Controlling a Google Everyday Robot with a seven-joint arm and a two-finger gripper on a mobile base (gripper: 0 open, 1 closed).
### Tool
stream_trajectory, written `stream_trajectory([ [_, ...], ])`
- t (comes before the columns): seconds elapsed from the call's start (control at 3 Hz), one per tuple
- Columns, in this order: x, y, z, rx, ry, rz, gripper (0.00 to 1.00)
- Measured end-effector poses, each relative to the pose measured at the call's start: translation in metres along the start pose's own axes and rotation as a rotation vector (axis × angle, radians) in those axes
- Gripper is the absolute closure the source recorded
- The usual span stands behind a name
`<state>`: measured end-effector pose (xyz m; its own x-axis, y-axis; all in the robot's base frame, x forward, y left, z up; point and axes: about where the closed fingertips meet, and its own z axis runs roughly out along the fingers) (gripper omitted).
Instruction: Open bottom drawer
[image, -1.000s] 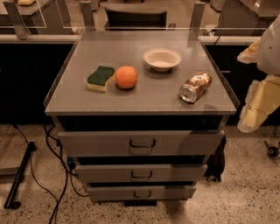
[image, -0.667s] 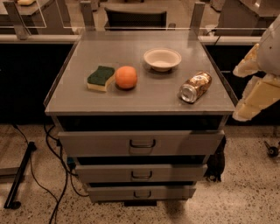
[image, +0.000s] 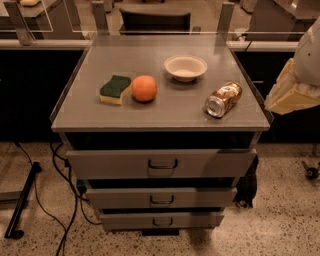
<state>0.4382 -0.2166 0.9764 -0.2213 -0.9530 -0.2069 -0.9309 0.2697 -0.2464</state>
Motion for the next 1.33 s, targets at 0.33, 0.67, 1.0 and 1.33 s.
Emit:
stream_trajectory([
  [0.33,0.004,0.006,0.017,0.001,-0.016,0.003,1.0],
  [0.67,0.016,0.022,0.066,-0.035,-0.053,0.037,1.0],
  [1.0,0.027,0.039,0.12,-0.084,-0.077,0.067,1.0],
  [1.33,0.027,0.039,0.12,-0.084,-0.077,0.066,1.0],
])
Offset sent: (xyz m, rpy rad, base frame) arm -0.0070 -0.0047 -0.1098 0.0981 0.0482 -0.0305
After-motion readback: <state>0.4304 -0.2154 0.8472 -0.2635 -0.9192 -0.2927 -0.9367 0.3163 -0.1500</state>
